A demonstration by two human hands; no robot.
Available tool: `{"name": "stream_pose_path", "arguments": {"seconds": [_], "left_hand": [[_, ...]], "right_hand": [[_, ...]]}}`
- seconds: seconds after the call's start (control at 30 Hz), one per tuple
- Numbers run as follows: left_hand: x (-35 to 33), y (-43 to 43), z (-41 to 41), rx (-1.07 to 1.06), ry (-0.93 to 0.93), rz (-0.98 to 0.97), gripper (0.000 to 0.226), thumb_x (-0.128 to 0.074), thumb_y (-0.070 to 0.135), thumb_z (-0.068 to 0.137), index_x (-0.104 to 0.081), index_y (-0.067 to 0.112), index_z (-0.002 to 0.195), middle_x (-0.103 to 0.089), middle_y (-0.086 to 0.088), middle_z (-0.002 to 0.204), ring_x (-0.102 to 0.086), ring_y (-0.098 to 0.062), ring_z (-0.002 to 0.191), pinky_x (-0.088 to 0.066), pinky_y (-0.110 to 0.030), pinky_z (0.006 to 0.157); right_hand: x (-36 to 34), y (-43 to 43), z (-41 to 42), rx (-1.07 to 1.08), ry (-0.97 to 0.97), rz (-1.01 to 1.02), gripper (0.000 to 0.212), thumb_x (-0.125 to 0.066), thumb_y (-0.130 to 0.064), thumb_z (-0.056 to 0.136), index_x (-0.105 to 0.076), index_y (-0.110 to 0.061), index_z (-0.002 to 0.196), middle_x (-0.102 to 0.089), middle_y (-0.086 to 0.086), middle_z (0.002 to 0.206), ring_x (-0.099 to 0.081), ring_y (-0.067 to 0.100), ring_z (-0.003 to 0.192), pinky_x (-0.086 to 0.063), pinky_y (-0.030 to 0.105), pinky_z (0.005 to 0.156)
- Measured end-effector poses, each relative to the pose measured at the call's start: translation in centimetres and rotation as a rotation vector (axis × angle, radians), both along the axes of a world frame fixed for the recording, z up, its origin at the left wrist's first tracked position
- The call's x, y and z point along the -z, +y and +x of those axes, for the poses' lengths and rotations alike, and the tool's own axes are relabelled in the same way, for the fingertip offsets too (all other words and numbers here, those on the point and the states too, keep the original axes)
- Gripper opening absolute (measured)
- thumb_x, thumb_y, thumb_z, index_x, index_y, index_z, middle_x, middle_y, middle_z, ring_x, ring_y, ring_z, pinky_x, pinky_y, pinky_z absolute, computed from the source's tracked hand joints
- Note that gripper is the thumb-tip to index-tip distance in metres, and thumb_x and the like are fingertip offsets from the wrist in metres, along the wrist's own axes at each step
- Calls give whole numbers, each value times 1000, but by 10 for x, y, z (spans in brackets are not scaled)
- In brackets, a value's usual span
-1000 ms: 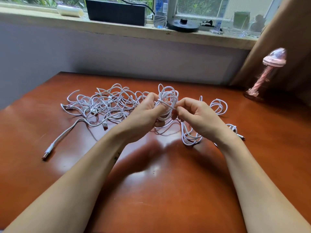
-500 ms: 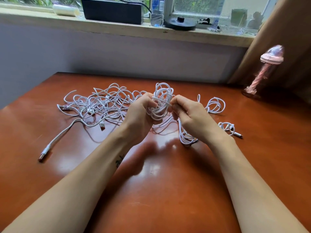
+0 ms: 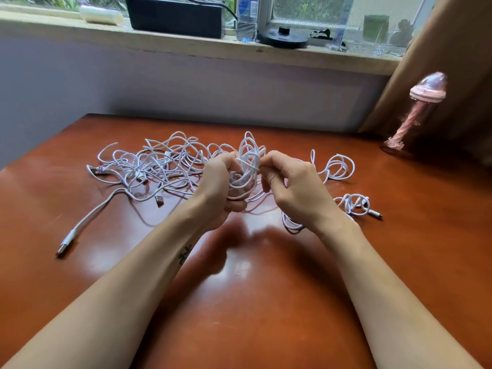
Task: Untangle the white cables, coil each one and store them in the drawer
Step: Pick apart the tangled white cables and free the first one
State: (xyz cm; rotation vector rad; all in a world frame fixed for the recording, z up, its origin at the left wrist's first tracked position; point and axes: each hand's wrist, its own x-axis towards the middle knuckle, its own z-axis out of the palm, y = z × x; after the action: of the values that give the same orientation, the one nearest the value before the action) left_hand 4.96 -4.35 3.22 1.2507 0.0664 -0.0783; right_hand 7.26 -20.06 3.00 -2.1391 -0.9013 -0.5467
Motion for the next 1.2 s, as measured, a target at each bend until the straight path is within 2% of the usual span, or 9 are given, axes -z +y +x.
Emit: {"name": "stream_pose_path", "arguments": {"seconds": [0.17, 0.27, 0.33, 0.4, 0.5, 0.63, 0.77, 1.03, 1.2], "left_hand": [[0, -1, 0, -34, -65, -30, 26, -25, 21, 90, -47, 15, 77, -39, -10, 67, -24, -17, 54, -15, -15, 45], [0, -4, -1, -54, -104, -86, 39, -24, 21, 93, -54, 17, 68, -34, -6, 65, -20, -18, 58, -8, -31, 55], [-1, -6, -1, -73, -118, -94, 54, -26, 25, 96, -61, 22, 55, -39, -7, 64, -28, -19, 59, -9, -42, 63], [-3, -9, -1, -112, -142, -62, 60, -27, 26, 99, -63, 22, 50, -49, -10, 58, -41, -22, 55, -19, -36, 57], [-2, -11, 1, -232, -195, -24, 53, -28, 23, 102, -64, 13, 63, -55, -11, 55, -48, -27, 49, -39, -33, 54], [1, -11, 3, -314, -256, -23, 44, -25, 35, 111, -49, 4, 93, -51, -11, 54, -45, -25, 40, -41, -32, 45], [-2, -11, 1, -319, -239, -84, 46, -24, 39, 112, -48, 2, 97, -53, -4, 49, -46, -22, 35, -41, -28, 40], [3, -11, 5, -142, -219, -15, 47, -22, 33, 112, -47, -6, 113, -61, -17, 60, -50, -28, 38, -43, -31, 42], [9, -8, 8, -69, -90, 53, 42, -25, 32, 111, -52, 0, 105, -57, -22, 66, -50, -27, 43, -30, -35, 51]], "right_hand": [[0, 6, -5, -68, 189, 129, 11, -55, -7, 101, -65, -10, 99, -65, 2, 70, -61, 18, 66, -51, 33, 69], [0, 9, -7, -165, 384, 240, 9, -53, -6, 102, -62, -6, 104, -67, 14, 75, -62, 20, 69, -51, 42, 72], [-1, 10, -9, -206, 461, 293, 6, -52, -4, 104, -57, -3, 107, -66, 7, 69, -60, 12, 66, -49, 28, 67], [-3, 11, -9, -241, 523, 353, 5, -50, 0, 104, -52, -2, 107, -62, -4, 63, -56, 4, 59, -44, 16, 63], [-5, 13, -9, -247, 599, 422, 8, -50, 0, 103, -49, -8, 104, -63, -6, 60, -54, 4, 57, -44, 16, 60], [-4, 13, -7, -274, 719, 452, 5, -50, -4, 104, -52, -1, 108, -66, 7, 68, -52, 14, 62, -44, 20, 60], [-4, 11, -6, -295, 769, 407, 10, -48, -4, 105, -54, 2, 111, -65, 7, 67, -48, 14, 60, -42, 20, 59], [0, 5, -3, -288, 750, 333, 10, -56, -12, 102, -53, -13, 111, -62, 4, 63, -46, 9, 56, -37, 21, 58], [1, 3, -5, -336, 703, 258, 19, -48, 1, 104, -48, 3, 123, -54, 12, 68, -51, 3, 59, -39, 10, 63]]}}
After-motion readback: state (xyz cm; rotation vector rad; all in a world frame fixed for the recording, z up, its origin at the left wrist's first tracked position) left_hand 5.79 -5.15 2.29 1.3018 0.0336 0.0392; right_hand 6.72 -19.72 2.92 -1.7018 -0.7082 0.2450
